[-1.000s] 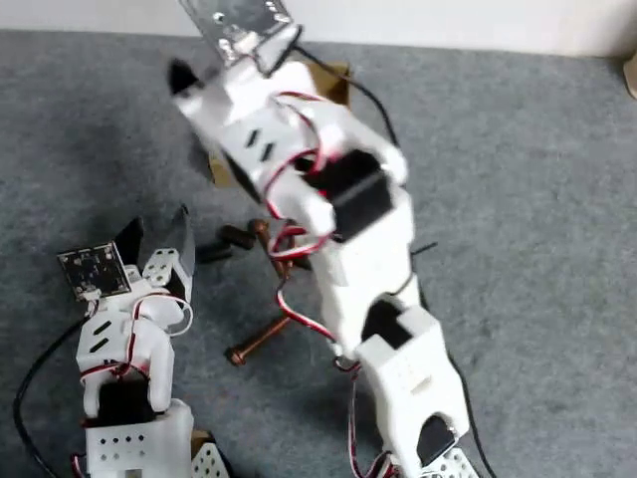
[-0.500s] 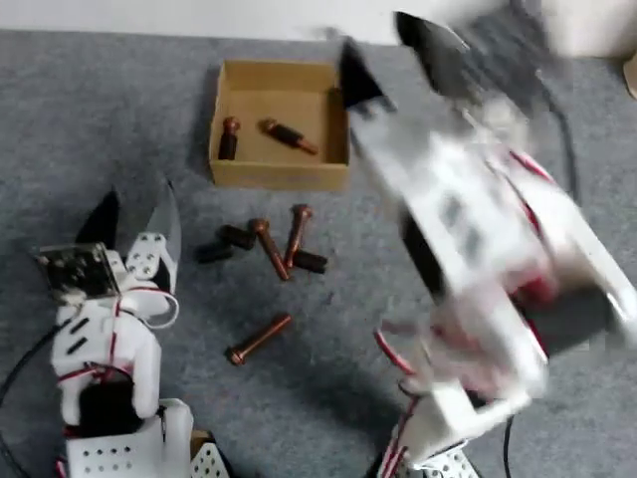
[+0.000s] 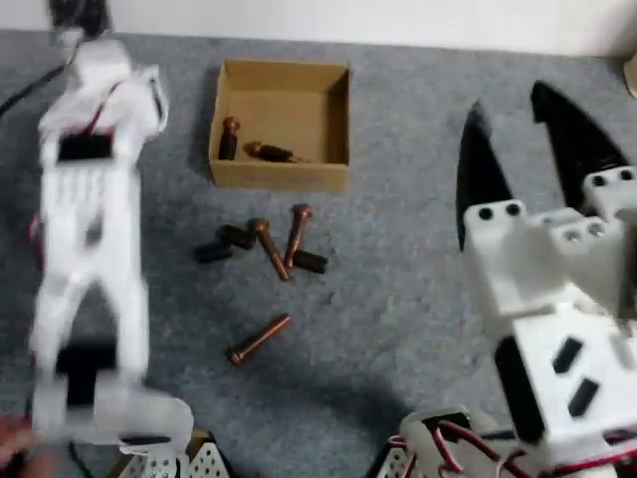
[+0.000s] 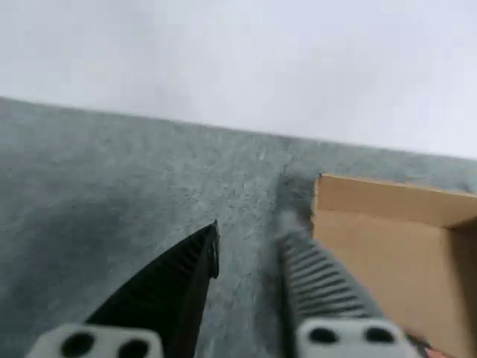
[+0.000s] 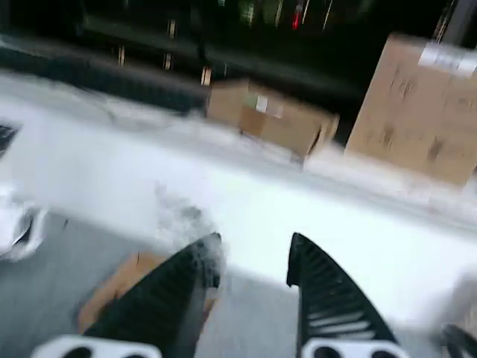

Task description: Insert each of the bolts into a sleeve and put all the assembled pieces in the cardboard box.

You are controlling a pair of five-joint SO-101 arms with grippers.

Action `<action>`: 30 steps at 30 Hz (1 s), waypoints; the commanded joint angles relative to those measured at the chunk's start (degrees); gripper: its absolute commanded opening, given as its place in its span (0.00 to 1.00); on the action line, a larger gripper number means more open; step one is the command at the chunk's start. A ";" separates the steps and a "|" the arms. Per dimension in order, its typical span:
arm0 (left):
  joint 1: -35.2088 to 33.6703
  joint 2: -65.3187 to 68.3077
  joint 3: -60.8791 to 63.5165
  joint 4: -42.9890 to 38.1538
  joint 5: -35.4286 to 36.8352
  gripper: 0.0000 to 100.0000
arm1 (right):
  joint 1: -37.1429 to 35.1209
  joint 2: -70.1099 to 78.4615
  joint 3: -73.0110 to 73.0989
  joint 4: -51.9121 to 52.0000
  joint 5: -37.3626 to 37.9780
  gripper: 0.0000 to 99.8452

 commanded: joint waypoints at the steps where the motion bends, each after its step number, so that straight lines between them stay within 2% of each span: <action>1: 1.45 30.37 -29.58 -2.64 -0.44 0.00 | 0.66 -11.30 16.13 1.01 0.44 0.13; 3: 1.71 42.15 -43.21 0.26 -0.44 0.02 | 0.22 -17.10 25.89 1.01 0.79 0.13; 5: 1.80 51.38 -56.22 8.18 -0.44 0.02 | 0.31 -22.73 36.97 1.01 0.88 0.13; 8: 2.33 61.85 -74.51 20.04 -0.44 0.02 | 0.04 -31.78 52.44 0.04 0.88 0.13; 11: 3.03 69.67 -87.78 27.08 -2.02 0.02 | 0.04 -41.80 65.89 -5.49 0.88 0.13; 15: 5.05 70.02 -83.56 33.05 -7.21 0.02 | 0.04 -56.13 82.42 -12.79 0.88 0.13; 21: 9.54 69.67 -87.16 40.62 -7.74 0.02 | 0.40 -73.45 100.70 -15.69 0.97 0.13; 25: 15.43 69.93 -86.90 43.78 -7.74 0.02 | 0.40 -78.99 103.96 -15.60 6.59 0.13; 30: 20.18 69.85 -86.90 44.04 -7.74 0.02 | 0.40 -78.81 104.13 -14.20 6.95 0.13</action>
